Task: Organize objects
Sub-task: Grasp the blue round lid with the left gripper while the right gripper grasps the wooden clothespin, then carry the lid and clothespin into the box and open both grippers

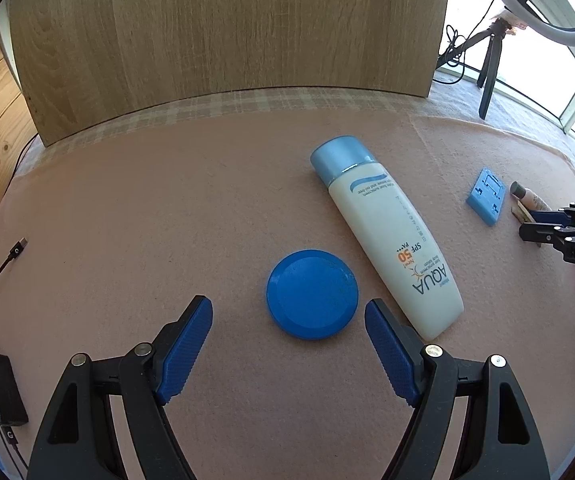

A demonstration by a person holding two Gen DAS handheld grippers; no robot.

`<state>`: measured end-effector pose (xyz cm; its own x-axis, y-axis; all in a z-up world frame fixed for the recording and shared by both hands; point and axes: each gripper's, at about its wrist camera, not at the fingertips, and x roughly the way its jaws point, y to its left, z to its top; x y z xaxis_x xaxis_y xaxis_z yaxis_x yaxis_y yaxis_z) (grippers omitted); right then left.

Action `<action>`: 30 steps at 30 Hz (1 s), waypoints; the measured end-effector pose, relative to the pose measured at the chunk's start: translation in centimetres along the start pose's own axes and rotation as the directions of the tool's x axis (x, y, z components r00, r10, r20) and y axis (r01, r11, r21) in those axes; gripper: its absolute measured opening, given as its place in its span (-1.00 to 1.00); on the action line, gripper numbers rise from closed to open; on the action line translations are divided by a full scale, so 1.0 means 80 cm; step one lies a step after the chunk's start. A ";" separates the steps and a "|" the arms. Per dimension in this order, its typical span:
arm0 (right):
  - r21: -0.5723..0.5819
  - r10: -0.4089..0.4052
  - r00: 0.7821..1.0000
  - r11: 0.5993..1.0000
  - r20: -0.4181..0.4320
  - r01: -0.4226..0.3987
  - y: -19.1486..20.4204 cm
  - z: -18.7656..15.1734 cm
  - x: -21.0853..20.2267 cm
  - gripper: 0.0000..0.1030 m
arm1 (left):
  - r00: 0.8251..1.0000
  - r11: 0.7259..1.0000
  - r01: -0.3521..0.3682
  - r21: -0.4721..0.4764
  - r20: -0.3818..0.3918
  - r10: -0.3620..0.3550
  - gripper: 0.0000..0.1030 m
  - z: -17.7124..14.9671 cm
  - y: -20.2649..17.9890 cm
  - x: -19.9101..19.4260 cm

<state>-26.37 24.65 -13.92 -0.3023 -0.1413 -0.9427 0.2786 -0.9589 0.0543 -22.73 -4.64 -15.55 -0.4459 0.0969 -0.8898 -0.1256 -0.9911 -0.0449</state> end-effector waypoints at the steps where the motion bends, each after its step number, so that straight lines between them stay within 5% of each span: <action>1: 0.001 -0.002 1.000 1.000 0.001 0.002 0.003 -0.001 0.000 -0.46 | 1.000 1.000 -0.008 0.002 -0.001 0.008 0.58 0.001 -0.001 0.002; 7: 0.014 -0.006 1.000 1.000 0.005 0.006 0.009 -0.001 0.002 -0.62 | 0.999 0.999 -0.032 -0.010 -0.020 0.032 0.41 0.006 -0.001 0.013; 12: 0.011 -0.017 1.000 1.000 0.007 0.017 0.014 -0.003 -0.001 -0.68 | 0.999 0.999 -0.037 -0.017 -0.025 0.036 0.04 0.006 0.001 0.016; 30: 0.129 0.070 0.997 0.989 0.040 -0.074 0.001 -0.042 -0.026 -0.78 | 1.000 0.999 -0.025 -0.035 -0.019 0.024 0.04 -0.034 0.001 -0.017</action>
<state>-22.61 25.67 -13.05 -0.3183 -0.2175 -0.9227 0.1802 -0.9695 0.1663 -19.73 -5.07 -15.54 -0.4320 0.0712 -0.8991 -0.0836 -0.9957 -0.0387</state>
